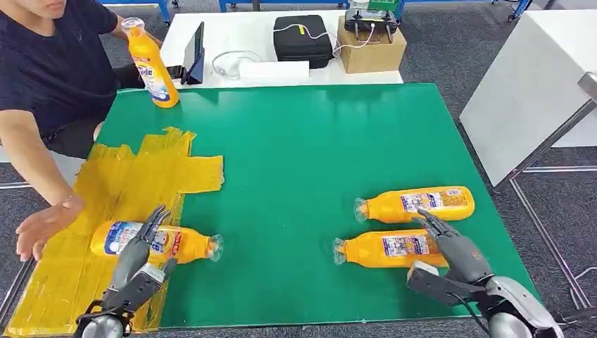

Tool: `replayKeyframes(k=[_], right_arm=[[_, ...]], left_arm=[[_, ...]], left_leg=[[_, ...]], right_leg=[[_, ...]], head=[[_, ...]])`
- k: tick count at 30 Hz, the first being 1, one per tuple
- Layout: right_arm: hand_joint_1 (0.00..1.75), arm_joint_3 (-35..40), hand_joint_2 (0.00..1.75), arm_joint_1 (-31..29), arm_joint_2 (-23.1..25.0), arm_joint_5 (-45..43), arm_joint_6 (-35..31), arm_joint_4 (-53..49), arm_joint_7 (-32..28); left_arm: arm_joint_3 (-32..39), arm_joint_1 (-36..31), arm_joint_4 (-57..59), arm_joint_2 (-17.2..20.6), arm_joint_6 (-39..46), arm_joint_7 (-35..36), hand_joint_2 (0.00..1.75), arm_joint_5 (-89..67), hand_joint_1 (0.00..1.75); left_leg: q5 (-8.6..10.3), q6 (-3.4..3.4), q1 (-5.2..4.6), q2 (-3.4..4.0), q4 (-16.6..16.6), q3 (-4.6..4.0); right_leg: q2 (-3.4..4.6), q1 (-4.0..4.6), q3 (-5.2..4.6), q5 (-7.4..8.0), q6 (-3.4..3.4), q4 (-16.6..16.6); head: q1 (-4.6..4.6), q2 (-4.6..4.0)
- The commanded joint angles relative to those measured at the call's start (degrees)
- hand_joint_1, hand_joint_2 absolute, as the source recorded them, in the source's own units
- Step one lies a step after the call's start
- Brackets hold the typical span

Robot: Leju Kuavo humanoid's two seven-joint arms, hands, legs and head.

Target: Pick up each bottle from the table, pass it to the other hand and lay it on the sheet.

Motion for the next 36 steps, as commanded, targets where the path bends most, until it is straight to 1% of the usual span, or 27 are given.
replayKeyframes(k=[1, 3, 9, 10, 11, 12, 13, 14, 15, 16, 18, 19, 21, 23, 24, 27, 28, 29, 33, 34, 36], right_arm=[[0.0, -1.02, 1.75, -2.5, -2.16, -0.09, 0.87, 9.21, 0.58], [0.0, -1.11, 1.75, -2.49, -2.46, -0.13, 0.85, 8.63, 0.63], [0.0, 0.1, 1.75, -3.08, -3.48, -0.52, 2.16, 9.86, 1.19], [0.0, 1.13, 1.75, -2.91, -4.75, -0.54, 3.36, 9.89, 1.59], [0.0, 2.28, 1.75, -2.04, -7.77, -2.19, 5.71, 9.17, 2.19], [0.61, 2.83, 1.75, -1.05, -10.2, -3.62, 6.68, 8.14, 2.29], [1.69, 3.68, 1.75, 0.17, -13.29, -5.55, 8.38, 6.68, 2.65], [1.75, 3.99, 1.75, 2.21, -16.79, -7.92, 9.37, 4.3, 2.97], [1.75, 3.86, 1.75, 3.59, -18.52, -9.41, 9.54, 2.75, 3.12], [1.66, 3.88, 1.75, 4.06, -18.85, -9.69, 9.57, 2.45, 3.17], [1.66, 4.07, 1.75, 4.34, -18.87, -9.66, 9.4, 1.85, 3.6], [1.66, 4.18, 1.75, 4.25, -18.69, -9.69, 9.35, 1.76, 3.75], [1.66, 4.34, 1.75, 4.07, -18.47, -9.68, 9.33, 1.75, 3.93], [1.66, 4.34, 1.75, 4.07, -18.47, -9.68, 9.33, 1.75, 3.93], [1.66, 4.34, 1.75, 4.07, -18.47, -9.68, 9.33, 1.75, 3.93], [1.59, 4.93, 1.75, 3.47, -18.06, -9.65, 9.4, 2.29, 4.05], [1.57, 6.09, 1.75, 3.03, -17.86, -9.23, 9.32, 2.87, 4.32], [1.57, 6.71, 1.75, 2.85, -17.71, -9.05, 9.21, 3.07, 4.4], [1.55, 11.19, 1.75, 0.51, -15.43, -6.78, 8.06, 6.82, 4.38], [1.52, 12.35, 1.75, -0.29, -14.3, -5.96, 7.35, 8.45, 4.49], [1.55, 14.99, 1.75, -2.11, -12.32, -4.6, 5.79, 11.42, 4.51]], left_arm=[[-0.21, -2.8, 2.54, -0.88, -0.33, -0.01, 0.0, -0.02, 0.0], [-0.79, -2.99, 3.02, -0.61, -0.15, -0.09, 0.0, -0.17, 0.0], [-2.66, -3.88, 4.14, -0.09, 0.62, -0.14, 0.0, -0.04, 0.0], [-3.06, -4.24, 4.54, 0.03, 0.72, -0.09, 0.0, 0.02, 0.0], [-3.73, -5.1, 5.45, 0.22, 0.84, -0.04, 0.0, 0.08, 0.0], [-4.16, -5.77, 6.21, 0.34, 1.04, -0.04, 0.0, 0.26, 0.0], [-4.72, -6.51, 7.07, 0.55, 1.19, -0.05, 0.0, 0.44, 0.0], [-5.26, -7.32, 8.09, 0.74, 1.52, -0.09, 0.0, 0.7, 0.0], [-5.6, -7.75, 8.64, 0.84, 1.74, -0.1, 0.0, 0.9, 0.0], [-5.71, -7.87, 8.74, 0.84, 1.8, -0.11, 0.0, 0.95, 0.0], [-5.77, -7.82, 8.82, 0.9, 1.89, -0.11, 0.0, 1.03, 0.0], [-5.79, -7.77, 8.8, 0.93, 1.92, -0.12, 0.0, 1.05, 0.0], [-5.82, -7.7, 8.75, 0.96, 1.95, -0.13, 0.0, 1.07, 0.0], [-5.82, -7.7, 8.75, 0.96, 1.95, -0.13, 0.0, 1.07, 0.0], [-5.82, -7.7, 8.75, 0.96, 1.95, -0.13, 0.0, 1.07, 0.0], [-5.98, -7.57, 8.64, 1.07, 1.96, -0.13, 0.0, 1.08, 0.0], [-6.3, -7.57, 8.58, 1.2, 2.07, -0.17, 0.0, 1.19, 0.0], [-6.42, -7.65, 8.57, 1.22, 2.13, -0.18, 0.0, 1.27, 0.0], [-7.48, -8.38, 9.22, 1.33, 2.3, -0.15, 0.0, 1.4, 0.0], [-7.75, -8.47, 9.27, 1.41, 2.41, -0.15, 0.0, 1.44, 0.0], [-8.31, -8.32, 8.93, 1.61, 2.65, -0.02, 0.0, 1.81, 0.0]], left_leg=[[0.02, 0.02, 0.03, -0.07, -0.05, 0.06], [-0.03, 0.01, 0.06, 0.07, -0.05, 0.1], [-0.02, 0.02, 0.07, 0.07, -0.05, 0.1], [0.0, 0.02, 0.03, 0.04, -0.05, 0.03], [-0.02, 0.02, 0.07, 0.03, -0.06, 0.1], [0.0, 0.03, 0.01, -0.07, -0.02, 0.0], [-0.01, 0.04, 0.04, -0.06, -0.01, 0.03], [0.01, 0.04, -0.03, -0.16, 0.0, -0.05], [-0.01, 0.06, -0.04, -0.27, 0.05, -0.05], [-0.03, 0.06, -0.01, -0.29, 0.04, 0.0], [-0.07, 0.06, -0.03, -0.29, 0.06, 0.05], [-0.04, 0.07, -0.08, -0.16, 0.02, -0.01], [-0.11, 0.08, -0.03, -0.07, -0.04, 0.15], [-0.15, 0.1, -0.02, 0.11, -0.04, 0.18], [-0.16, 0.17, -0.09, 0.07, -0.02, 0.11], [-0.15, 0.16, 0.0, 0.05, -0.05, 0.22], [-0.13, 0.18, -0.07, 0.05, -0.03, 0.11], [-0.14, 0.17, -0.02, 0.06, -0.05, 0.17], [-0.13, 0.17, 0.02, 0.1, -0.08, 0.21], [-0.13, 0.17, 0.05, 0.11, -0.1, 0.25], [-0.13, 0.17, 0.03, 0.19, -0.07, 0.23]], right_leg=[[-0.09, 0.05, 0.13, 0.02, -0.07, -0.1], [0.03, 0.08, 0.15, 0.02, -0.09, -0.1], [-0.02, 0.09, 0.12, 0.01, -0.08, -0.11], [-0.02, 0.05, 0.05, -0.01, -0.01, -0.08], [-0.05, 0.1, 0.15, -0.01, -0.05, -0.13], [-0.14, 0.03, 0.05, -0.04, 0.0, -0.05], [-0.13, 0.06, 0.1, -0.04, -0.03, -0.07], [-0.2, -0.02, 0.01, -0.07, 0.02, 0.0], [-0.32, -0.02, 0.05, -0.12, 0.0, 0.03], [-0.35, 0.02, 0.13, -0.13, -0.03, -0.02], [-0.36, 0.02, 0.2, -0.16, -0.06, -0.03], [-0.2, -0.04, 0.07, -0.09, 0.0, -0.04], [-0.12, 0.01, 0.26, -0.09, -0.06, -0.14], [0.05, 0.02, 0.2, -0.06, -0.06, -0.13], [0.0, -0.06, 0.1, -0.06, 0.0, -0.06], [-0.04, 0.05, 0.22, -0.05, -0.06, -0.17], [-0.02, -0.03, 0.09, -0.04, 0.02, -0.1], [-0.03, 0.03, 0.17, -0.03, -0.02, -0.16], [0.02, 0.06, 0.22, 0.0, -0.01, -0.22], [0.02, 0.11, 0.28, 0.02, -0.04, -0.27], [0.14, 0.09, 0.2, 0.02, 0.02, -0.22]], head=[[0.04, 0.0], [0.02, 0.0], [0.0, 0.0], [0.0, 0.0], [0.0, 0.0], [0.0, 0.0], [0.02, 0.0], [0.0, 0.0], [0.0, 0.0], [0.0, 0.0], [0.0, 0.0], [0.0, 0.0], [0.02, 0.0], [-0.02, 0.0], [0.0, 0.0], [0.0, 0.0], [-0.02, 0.0], [0.02, 0.0], [0.0, 0.0], [0.02, 0.0], [0.02, 0.0]])
